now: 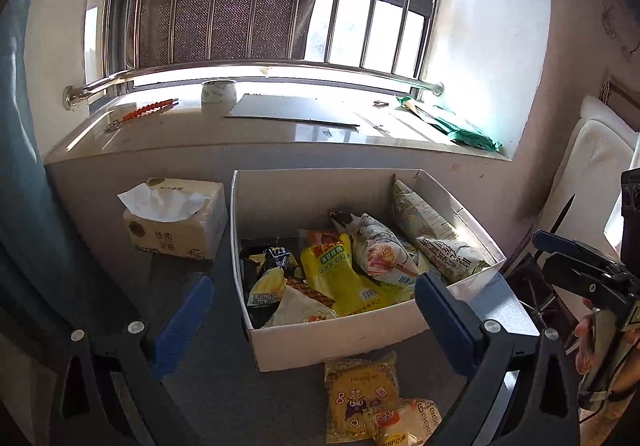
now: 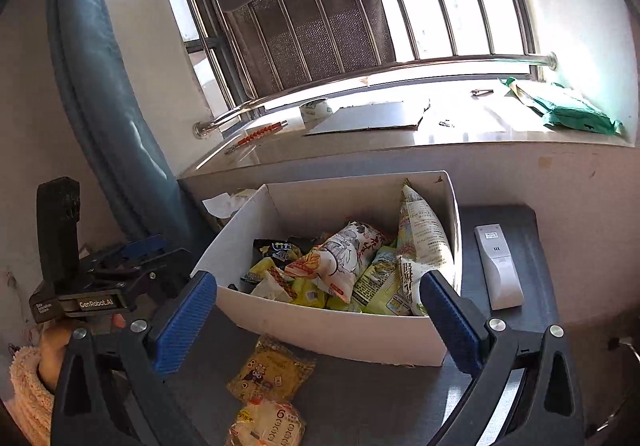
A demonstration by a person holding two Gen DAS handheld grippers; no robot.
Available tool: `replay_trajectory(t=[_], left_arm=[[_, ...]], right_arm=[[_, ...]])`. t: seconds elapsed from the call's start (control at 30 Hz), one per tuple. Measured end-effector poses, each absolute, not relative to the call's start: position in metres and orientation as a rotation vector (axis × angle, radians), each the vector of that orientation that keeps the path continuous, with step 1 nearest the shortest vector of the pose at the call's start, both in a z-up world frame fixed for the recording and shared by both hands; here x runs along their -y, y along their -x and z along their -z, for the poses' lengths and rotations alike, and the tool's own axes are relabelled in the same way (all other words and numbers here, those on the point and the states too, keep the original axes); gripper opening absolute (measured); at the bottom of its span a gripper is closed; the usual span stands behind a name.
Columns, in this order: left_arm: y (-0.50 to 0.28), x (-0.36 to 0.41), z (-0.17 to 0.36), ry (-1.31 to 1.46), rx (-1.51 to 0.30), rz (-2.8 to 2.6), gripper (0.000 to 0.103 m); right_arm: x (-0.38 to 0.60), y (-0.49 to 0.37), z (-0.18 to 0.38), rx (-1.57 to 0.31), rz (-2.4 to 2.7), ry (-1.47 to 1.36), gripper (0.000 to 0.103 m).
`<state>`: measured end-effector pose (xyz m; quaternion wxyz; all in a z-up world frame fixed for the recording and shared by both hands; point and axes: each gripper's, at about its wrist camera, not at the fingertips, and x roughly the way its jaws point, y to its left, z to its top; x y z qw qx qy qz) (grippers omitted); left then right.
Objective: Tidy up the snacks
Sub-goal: 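Grasp the round flatbread pack with the right tool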
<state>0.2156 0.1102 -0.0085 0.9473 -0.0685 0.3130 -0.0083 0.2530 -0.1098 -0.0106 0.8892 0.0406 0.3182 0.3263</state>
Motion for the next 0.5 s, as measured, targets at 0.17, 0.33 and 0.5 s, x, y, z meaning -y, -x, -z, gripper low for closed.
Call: replay_trajectory(t=[0.17,0.33,0.5], left_arm=[[-0.158,-0.091,0.021,0.130,-0.599,0.023,0.103],[-0.110,-0.082,0.050,0.216,-0.615,0.036,0.103],[-0.080,-0.071,0.085,0.227,-0.665,0.018,0.103]], right_arm=[[0.123,-0.200,0.048,-0.756,-0.603,-0.059,0.103],[0.132,-0.156,0.087,-0.816,-0.576,-0.059,0.103],[0.125,-0.122,0.115,-0.853,-0.577,-0.030,0.103]])
